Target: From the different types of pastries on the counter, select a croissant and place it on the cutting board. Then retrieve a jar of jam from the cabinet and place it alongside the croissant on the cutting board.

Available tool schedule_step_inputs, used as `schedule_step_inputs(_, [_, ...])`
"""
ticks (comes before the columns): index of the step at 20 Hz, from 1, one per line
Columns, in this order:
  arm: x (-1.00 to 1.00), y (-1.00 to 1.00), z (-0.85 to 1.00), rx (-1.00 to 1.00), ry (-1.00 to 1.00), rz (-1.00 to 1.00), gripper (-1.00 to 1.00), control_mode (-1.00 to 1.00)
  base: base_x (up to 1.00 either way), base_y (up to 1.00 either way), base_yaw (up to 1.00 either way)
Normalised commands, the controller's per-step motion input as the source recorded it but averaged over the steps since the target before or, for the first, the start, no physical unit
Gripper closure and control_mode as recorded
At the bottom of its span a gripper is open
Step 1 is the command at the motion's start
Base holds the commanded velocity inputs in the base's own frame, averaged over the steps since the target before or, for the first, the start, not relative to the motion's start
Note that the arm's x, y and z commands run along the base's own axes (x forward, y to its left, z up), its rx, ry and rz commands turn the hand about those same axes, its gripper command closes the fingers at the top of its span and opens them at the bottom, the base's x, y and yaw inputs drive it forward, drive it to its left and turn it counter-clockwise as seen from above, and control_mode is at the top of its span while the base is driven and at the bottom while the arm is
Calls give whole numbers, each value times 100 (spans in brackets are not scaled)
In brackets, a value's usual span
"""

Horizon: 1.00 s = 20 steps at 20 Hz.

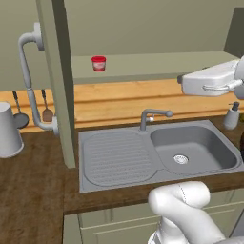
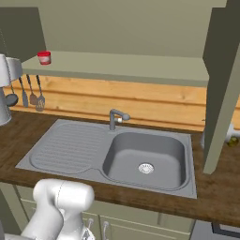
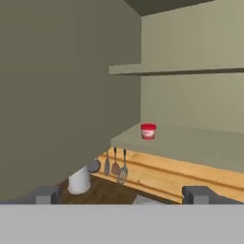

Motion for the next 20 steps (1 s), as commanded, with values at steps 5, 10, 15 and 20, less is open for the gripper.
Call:
schedule_step_inputs(5, [14,2,0,-4,-10,1,-100,-100,0,0,0])
schedule_step_inputs(10, [1,-3,0,0,0,-3,-100,-100,0,0,0])
schedule_step_inputs(15, [5,-1,0,-1,0,-12,-100,-100,0,0,0])
schedule_step_inputs(20, [0,0,0,0,0,-10,-100,-100,0,0,0])
